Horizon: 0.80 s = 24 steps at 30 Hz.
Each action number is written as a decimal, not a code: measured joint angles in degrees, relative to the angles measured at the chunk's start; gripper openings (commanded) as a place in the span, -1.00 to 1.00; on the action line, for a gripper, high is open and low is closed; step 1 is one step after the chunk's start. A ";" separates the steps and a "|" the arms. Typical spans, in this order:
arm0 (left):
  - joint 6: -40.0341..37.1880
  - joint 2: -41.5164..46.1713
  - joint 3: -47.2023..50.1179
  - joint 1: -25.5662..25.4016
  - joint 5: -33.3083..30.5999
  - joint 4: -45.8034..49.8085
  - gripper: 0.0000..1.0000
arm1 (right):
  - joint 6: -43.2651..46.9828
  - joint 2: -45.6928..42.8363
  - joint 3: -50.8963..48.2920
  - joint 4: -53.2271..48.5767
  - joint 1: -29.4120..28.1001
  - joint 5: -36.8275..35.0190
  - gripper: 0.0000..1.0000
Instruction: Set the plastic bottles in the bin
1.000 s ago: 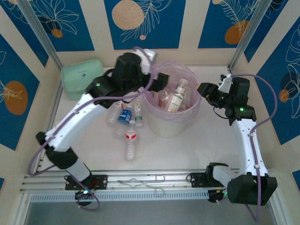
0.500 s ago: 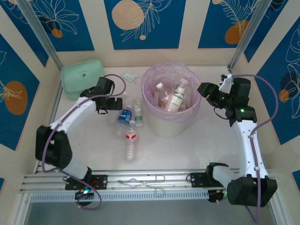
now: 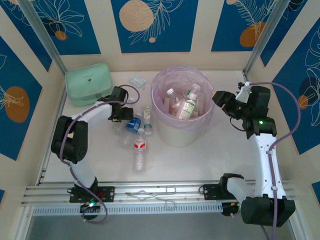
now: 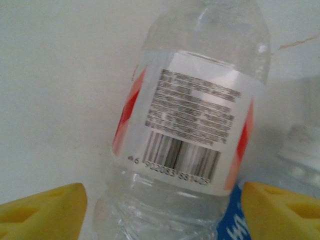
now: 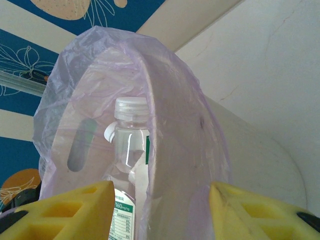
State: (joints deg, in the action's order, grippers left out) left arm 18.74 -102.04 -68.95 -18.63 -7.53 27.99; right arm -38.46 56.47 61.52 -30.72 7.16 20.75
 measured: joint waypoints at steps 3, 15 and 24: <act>0.50 -0.63 0.24 0.02 0.00 -0.72 0.42 | 0.11 0.00 0.00 -0.39 0.04 0.00 0.04; 0.44 2.78 -1.42 0.04 -3.48 3.93 0.10 | -0.31 -0.02 -0.02 0.46 0.04 0.09 0.02; -0.81 16.59 -10.64 0.00 -4.00 11.10 -0.01 | -1.68 -0.04 -0.22 3.96 -0.02 0.24 0.00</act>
State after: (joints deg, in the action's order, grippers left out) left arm 17.93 -85.45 -79.59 -18.63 -11.53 39.09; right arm -40.14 56.42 61.30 -26.76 7.14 20.99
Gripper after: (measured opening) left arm 0.521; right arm 0.505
